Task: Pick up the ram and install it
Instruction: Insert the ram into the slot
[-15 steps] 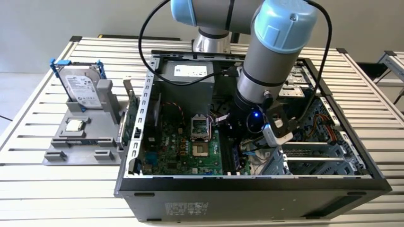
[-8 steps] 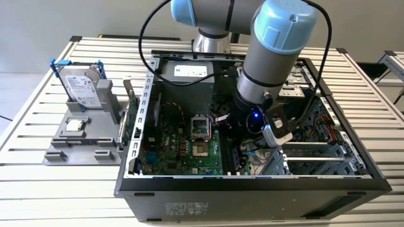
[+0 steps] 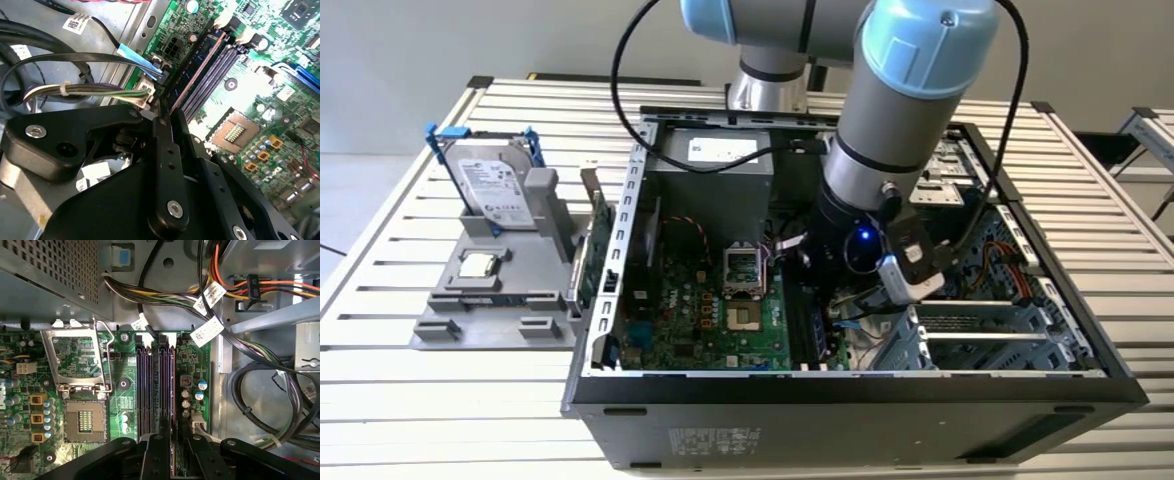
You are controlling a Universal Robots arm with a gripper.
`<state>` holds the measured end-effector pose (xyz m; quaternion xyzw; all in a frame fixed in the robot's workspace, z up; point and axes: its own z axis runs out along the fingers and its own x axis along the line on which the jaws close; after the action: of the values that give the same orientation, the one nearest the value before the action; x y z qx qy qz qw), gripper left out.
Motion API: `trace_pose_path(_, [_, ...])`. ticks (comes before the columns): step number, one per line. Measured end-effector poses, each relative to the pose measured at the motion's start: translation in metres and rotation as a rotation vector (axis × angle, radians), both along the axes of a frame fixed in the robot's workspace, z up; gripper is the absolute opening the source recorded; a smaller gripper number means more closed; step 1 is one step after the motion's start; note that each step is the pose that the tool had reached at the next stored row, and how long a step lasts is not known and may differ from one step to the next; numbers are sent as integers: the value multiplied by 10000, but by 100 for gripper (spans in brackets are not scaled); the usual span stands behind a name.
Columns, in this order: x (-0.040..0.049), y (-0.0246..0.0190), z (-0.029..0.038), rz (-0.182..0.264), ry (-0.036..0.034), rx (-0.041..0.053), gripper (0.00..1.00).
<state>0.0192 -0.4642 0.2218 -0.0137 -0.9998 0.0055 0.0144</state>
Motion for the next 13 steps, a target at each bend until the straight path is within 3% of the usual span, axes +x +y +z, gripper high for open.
trace_pose_path(6, [0, 0, 149, -1, 0, 1, 100])
trace_pose_path(11, [0, 0, 177, -1, -1, 2, 100])
trace_pose_path(12, [0, 0, 178, -1, 0, 1, 0])
trace_pose_path(13, [0, 0, 178, 0, 0, 1, 0])
